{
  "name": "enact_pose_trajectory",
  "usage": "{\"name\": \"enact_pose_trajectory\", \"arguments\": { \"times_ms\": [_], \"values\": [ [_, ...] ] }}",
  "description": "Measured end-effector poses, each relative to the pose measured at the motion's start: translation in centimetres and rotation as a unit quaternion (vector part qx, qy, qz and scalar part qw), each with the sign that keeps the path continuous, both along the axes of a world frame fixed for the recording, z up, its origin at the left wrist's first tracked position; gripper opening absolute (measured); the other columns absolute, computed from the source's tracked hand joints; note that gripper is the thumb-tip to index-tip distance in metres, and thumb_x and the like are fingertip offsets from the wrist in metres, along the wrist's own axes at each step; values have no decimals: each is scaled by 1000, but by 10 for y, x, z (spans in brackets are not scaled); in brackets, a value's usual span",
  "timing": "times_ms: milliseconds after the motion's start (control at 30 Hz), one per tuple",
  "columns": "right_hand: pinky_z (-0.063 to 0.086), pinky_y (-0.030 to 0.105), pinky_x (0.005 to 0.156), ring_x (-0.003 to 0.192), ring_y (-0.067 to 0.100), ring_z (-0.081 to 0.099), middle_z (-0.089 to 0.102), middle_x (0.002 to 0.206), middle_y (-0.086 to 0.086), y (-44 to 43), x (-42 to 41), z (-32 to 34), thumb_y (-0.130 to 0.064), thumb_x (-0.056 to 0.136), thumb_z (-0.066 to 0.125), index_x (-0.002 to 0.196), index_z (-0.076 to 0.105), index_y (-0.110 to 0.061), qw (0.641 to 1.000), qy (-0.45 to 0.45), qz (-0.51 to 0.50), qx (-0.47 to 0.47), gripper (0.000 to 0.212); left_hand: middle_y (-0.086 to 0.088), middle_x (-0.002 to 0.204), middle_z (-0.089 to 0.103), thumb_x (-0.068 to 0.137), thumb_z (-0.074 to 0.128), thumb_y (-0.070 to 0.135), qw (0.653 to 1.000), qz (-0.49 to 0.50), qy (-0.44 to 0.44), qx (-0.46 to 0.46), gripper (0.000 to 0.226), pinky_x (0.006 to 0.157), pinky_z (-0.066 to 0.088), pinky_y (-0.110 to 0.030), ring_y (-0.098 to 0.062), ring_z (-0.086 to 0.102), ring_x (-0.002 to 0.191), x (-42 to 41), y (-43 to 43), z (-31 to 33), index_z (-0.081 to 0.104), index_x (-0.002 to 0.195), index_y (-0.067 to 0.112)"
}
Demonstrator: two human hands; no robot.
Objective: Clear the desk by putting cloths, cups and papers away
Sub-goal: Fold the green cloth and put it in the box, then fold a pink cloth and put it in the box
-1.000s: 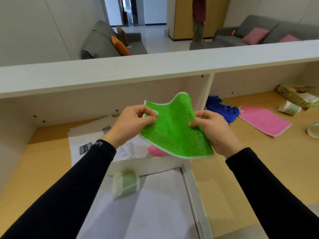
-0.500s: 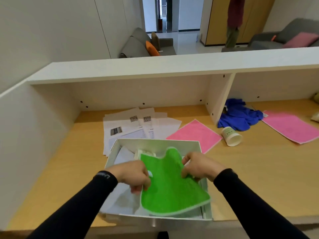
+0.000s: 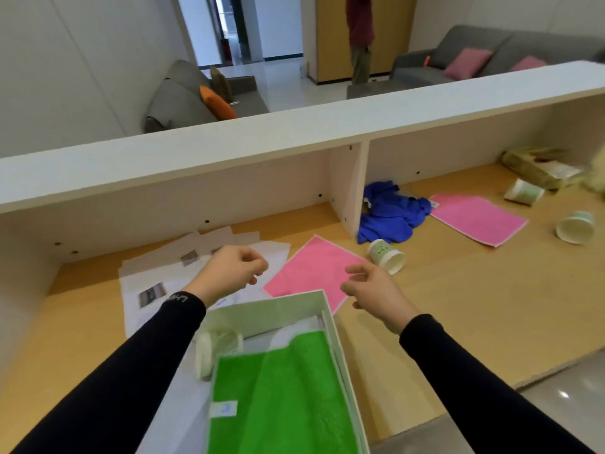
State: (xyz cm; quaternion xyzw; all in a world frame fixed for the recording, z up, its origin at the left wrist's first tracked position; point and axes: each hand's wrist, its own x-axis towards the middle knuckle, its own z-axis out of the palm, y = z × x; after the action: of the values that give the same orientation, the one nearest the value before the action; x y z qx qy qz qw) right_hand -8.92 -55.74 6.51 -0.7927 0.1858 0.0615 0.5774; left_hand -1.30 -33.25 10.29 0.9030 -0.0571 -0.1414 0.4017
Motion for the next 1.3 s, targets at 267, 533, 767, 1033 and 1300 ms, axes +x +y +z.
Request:
{"name": "enact_pose_trajectory", "arguments": {
  "times_ms": [267,533,767,1033,1300],
  "values": [
    [44,37,100,113,24,56,54,131,10,-13,42,-48,-8,85,60,133,50,-11,995,53,-20,-84,49,-9,104,67,89,59,16,982,-16,174,75,23,69,54,-31,-22,65,85,66,-23,-64,63,110,7],
    [25,44,116,144,33,20,7,160,13,-10,88,-90,-26,78,69,148,25,-13,966,90,46,-240,84,-8,145,44,82,68,22,951,-123,238,155,59,108,33,-39,-26,43,129,92,-34,-93,47,138,16],
    [28,43,112,136,35,28,30,150,14,-6,109,-108,-32,75,73,150,15,-10,936,147,90,-307,97,-6,117,66,72,77,17,959,-99,215,157,35,85,42,-27,-22,58,103,99,-36,-108,72,106,8],
    [43,25,65,87,26,60,63,95,9,-2,106,-104,-11,83,56,108,59,-6,973,92,22,-211,25,-3,108,61,78,70,6,996,-22,77,-34,28,78,42,-22,-14,54,88,95,-45,-84,68,105,12],
    [45,17,52,69,12,55,54,80,-2,4,99,4,-3,81,52,79,52,-13,997,-76,-17,13,10,7,95,61,79,56,-5,957,128,-33,-257,33,85,54,-37,-20,60,93,75,-47,-20,66,84,26]
  ]
}}
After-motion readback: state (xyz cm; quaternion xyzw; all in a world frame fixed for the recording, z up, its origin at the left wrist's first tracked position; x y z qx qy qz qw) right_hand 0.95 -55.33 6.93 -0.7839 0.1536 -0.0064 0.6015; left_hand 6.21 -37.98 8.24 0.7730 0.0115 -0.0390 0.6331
